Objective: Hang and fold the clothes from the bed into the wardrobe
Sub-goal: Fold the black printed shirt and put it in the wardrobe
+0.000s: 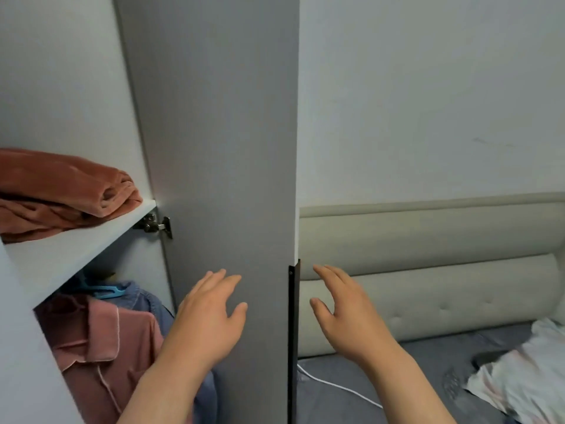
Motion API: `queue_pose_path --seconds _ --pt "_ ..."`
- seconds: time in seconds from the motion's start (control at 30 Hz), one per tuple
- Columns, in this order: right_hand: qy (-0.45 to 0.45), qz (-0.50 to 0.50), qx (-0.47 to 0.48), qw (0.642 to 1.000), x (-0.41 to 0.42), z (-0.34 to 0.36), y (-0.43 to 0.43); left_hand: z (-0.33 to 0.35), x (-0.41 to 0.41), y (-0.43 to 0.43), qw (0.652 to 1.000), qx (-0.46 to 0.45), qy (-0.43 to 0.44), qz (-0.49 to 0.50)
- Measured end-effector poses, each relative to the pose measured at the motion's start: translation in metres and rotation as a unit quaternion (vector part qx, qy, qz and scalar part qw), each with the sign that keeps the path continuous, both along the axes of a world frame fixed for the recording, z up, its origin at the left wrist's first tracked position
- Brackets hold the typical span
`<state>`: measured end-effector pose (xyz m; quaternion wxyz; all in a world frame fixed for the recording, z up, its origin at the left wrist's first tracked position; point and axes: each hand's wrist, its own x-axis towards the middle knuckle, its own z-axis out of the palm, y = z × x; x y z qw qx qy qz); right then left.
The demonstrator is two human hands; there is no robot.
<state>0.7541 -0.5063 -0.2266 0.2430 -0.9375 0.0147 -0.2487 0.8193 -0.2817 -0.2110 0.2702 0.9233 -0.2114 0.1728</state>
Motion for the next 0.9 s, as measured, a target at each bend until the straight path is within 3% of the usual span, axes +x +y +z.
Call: queue_pose_path --seconds 0.33,0.67,0.9 --pt "0.129 -0.195 0.06 0.97 -0.119 -0.1 -0.116 -0.081 -0.018 -0.098 0.979 -0.008 0.063 -0.191" --pt "0.193 -0.358 0.129 0.904 -0.187 -0.156 -0.187 -0.135 0.016 -0.21 0.902 0.122 0.129 -0.394" --pt "0.199 -0.456 0.182 0.848 -0.24 -0.15 -0.213 -0.153 0.017 -0.298 0.864 0.128 0.177 -0.454"
